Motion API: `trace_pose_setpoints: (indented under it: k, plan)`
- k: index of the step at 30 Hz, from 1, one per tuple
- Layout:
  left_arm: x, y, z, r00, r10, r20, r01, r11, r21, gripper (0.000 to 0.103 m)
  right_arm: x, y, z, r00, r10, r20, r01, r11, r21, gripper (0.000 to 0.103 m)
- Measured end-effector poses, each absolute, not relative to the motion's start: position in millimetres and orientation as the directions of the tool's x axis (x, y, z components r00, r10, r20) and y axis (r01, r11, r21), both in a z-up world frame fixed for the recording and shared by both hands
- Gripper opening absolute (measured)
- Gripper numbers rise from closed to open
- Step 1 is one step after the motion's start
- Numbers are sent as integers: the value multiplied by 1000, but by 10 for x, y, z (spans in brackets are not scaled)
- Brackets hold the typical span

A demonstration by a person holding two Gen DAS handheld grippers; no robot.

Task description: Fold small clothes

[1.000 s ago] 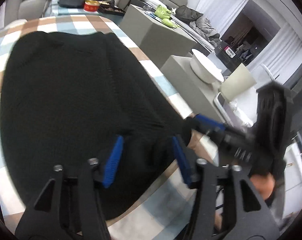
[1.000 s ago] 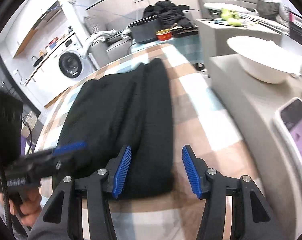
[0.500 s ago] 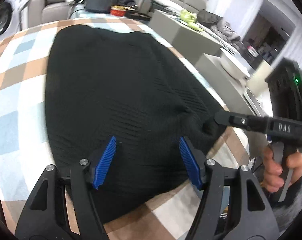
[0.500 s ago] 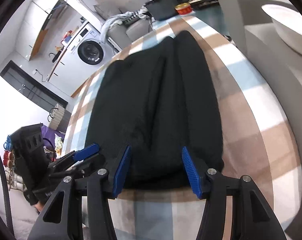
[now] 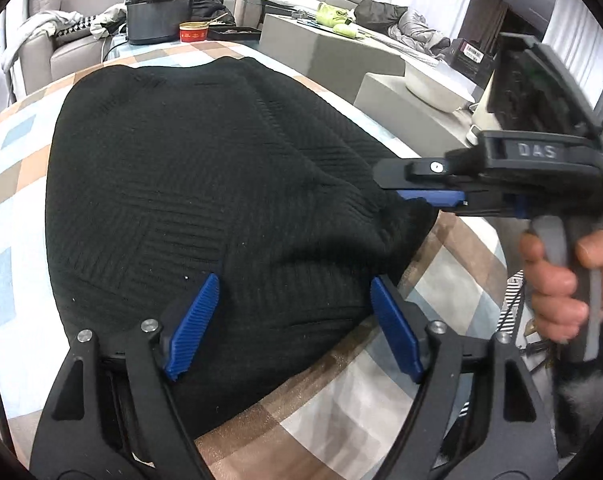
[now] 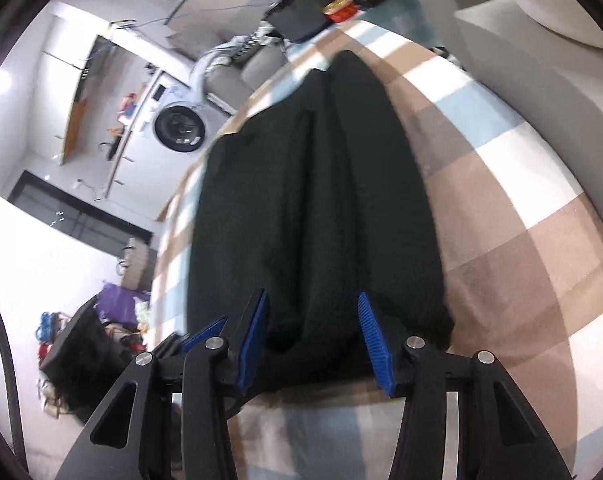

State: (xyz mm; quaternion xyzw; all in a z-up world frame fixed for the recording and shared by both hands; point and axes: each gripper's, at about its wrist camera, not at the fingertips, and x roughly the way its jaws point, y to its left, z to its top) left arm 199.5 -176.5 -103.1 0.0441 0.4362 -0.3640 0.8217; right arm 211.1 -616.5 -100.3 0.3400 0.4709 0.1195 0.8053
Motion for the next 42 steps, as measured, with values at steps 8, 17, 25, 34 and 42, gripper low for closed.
trace_pose_setpoints:
  k: [8, 17, 25, 34, 42]
  plan:
    - [2049, -1600, -941, 334, -591, -735, 606, 732, -313, 76, 2707, -6077, -1103, 523, 563, -640, 38, 734, 678, 48]
    - [2235, -1009, -802, 452, -533, -715, 461, 826, -324, 76, 3361, -5869, -1079, 476, 513, -715, -42, 825, 564, 28]
    - [2438, -657, -681, 496, -526, -691, 390, 846, -364, 76, 3232, -5763, -539, 598, 420, -683, -182, 900, 395, 8]
    - [2725, -561, -878, 477, -486, -732, 314, 873, -374, 76, 3234, -6289, -896, 491, 263, -830, 45, 945, 325, 15]
    - [2958, -741, -1071, 434, -516, -739, 297, 856, -423, 67, 2823, -6516, -880, 540, 287, -791, 66, 923, 380, 49]
